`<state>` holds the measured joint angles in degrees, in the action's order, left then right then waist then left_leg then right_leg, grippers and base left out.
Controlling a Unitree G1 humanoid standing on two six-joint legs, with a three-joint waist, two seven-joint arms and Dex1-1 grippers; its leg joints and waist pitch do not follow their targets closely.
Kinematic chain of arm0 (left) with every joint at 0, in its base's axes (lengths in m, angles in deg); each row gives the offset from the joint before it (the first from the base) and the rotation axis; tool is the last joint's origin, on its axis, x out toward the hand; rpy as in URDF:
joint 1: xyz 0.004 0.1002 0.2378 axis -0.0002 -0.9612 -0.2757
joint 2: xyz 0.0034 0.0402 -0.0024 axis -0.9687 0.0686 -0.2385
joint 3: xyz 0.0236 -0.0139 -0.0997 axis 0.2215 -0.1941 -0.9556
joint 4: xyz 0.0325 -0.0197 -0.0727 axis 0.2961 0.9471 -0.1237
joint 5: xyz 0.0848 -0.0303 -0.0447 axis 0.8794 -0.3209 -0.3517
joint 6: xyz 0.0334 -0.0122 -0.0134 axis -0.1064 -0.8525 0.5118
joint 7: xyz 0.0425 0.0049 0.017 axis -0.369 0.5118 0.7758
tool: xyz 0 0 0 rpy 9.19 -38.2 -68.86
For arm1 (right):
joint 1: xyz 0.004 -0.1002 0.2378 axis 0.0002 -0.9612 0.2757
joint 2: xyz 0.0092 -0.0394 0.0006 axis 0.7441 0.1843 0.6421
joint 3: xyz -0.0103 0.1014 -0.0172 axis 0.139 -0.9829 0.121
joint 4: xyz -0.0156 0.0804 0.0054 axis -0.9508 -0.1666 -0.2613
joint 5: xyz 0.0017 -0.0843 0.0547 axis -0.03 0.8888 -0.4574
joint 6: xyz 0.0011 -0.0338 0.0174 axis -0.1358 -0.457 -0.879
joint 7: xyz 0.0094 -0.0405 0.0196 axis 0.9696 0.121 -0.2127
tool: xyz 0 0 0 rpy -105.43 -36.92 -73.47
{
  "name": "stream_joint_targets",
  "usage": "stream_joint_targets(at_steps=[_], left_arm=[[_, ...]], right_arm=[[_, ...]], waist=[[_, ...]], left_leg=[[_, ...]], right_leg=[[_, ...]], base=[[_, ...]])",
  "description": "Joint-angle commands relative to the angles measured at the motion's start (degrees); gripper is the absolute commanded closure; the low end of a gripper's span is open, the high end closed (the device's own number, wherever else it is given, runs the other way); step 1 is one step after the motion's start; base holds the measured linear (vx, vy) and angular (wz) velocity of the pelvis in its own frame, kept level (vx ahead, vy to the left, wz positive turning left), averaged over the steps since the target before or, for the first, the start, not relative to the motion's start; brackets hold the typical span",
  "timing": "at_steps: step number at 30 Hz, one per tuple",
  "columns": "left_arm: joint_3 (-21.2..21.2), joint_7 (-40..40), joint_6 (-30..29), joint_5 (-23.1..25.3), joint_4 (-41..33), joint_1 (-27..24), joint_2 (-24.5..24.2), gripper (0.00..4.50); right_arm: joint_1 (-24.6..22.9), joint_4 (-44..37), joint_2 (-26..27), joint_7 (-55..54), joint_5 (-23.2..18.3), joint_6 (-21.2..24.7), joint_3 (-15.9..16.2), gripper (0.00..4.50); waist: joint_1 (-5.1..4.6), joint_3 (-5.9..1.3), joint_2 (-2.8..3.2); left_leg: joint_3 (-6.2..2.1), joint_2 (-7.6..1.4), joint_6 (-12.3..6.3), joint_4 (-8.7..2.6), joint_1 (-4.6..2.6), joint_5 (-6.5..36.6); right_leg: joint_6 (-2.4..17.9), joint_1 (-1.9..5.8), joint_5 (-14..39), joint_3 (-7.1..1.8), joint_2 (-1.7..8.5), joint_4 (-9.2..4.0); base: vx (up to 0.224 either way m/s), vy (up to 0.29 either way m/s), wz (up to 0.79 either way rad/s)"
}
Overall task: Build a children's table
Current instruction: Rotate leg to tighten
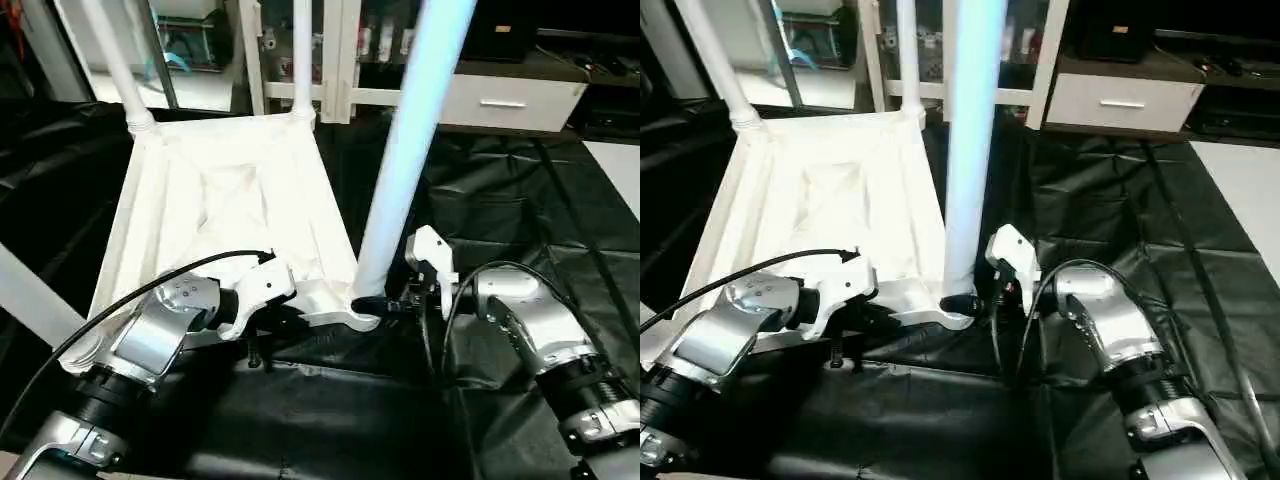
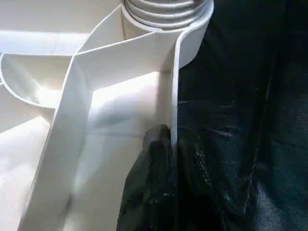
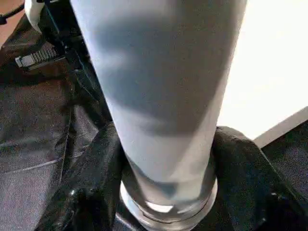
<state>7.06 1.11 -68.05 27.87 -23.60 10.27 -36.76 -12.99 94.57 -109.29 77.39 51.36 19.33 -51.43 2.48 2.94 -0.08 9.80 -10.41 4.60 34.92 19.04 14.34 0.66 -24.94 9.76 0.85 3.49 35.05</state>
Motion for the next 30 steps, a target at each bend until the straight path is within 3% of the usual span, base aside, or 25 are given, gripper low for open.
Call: stream_joint_targets(at_steps=[1, 8, 9, 15, 25, 30], left_arm=[[-0.45, 0.56, -0.50, -2.80, 0.48, -1.58, 1.20, 4.50], [-0.52, 0.68, -0.59, -2.71, 0.52, -1.17, 1.31, 4.50], [-0.59, 0.68, -0.44, -2.57, 0.51, -1.01, 1.28, 4.50], [-0.59, 1.02, -0.66, -2.57, -0.14, -1.32, 1.48, 4.50], [-0.67, 1.42, -0.77, -2.48, -0.06, -1.31, 1.59, 4.50], [-0.77, 1.09, -0.70, -2.39, 0.10, -1.23, 1.11, 4.50]], right_arm=[[-0.06, 0.87, 0.65, 0.51, 0.64, -0.52, 0.88, 2.11], [0.23, 2.48, 1.07, -1.20, 2.06, -1.91, 0.53, 2.12], [0.39, 2.41, 1.43, -1.39, 1.41, -1.15, -0.15, 1.56], [-0.09, 1.35, 1.13, -0.96, 1.68, -1.24, 0.15, 1.03], [0.53, 2.65, 1.40, 0.02, 2.41, -2.39, 0.65, 1.03], [0.31, 1.82, 1.57, 0.08, 2.61, -1.47, 0.89, 1.48]], waist=[[0.55, -3.80, -1.26], [0.37, -3.83, -1.39], [0.32, -3.78, -1.65], [0.25, -3.80, -1.64], [0.33, -3.85, -1.59], [0.32, -3.95, -1.39]], left_leg=[[-0.06, -1.63, -7.87, -3.48, 1.03, -1.25], [0.01, -1.59, -7.98, -3.38, 1.06, -1.16], [-0.03, -1.57, -7.89, -3.44, 1.12, -0.84], [-0.06, -1.66, -7.68, -3.43, 1.01, -0.90], [-0.04, -1.64, -8.36, -3.31, 1.05, -1.57], [-0.02, -1.59, -8.49, -3.24, 1.01, -2.22]], right_leg=[[16.50, 4.33, 5.73, -1.61, 3.60, -2.81], [16.96, 4.33, 5.36, -1.59, 3.55, -2.78], [16.72, 4.40, 6.10, -1.61, 3.55, -2.81], [16.41, 4.28, 6.30, -1.59, 3.55, -2.73], [16.98, 4.27, 5.04, -1.54, 3.57, -2.59], [17.35, 4.34, 3.54, -1.56, 3.49, -2.44]], base=[[0.000, 0.000, 0.00], [0.000, 0.000, 0.00], [0.000, 0.000, 0.00], [0.000, 0.000, 0.00], [0.000, 0.000, 0.00], [0.000, 0.000, 0.00]])
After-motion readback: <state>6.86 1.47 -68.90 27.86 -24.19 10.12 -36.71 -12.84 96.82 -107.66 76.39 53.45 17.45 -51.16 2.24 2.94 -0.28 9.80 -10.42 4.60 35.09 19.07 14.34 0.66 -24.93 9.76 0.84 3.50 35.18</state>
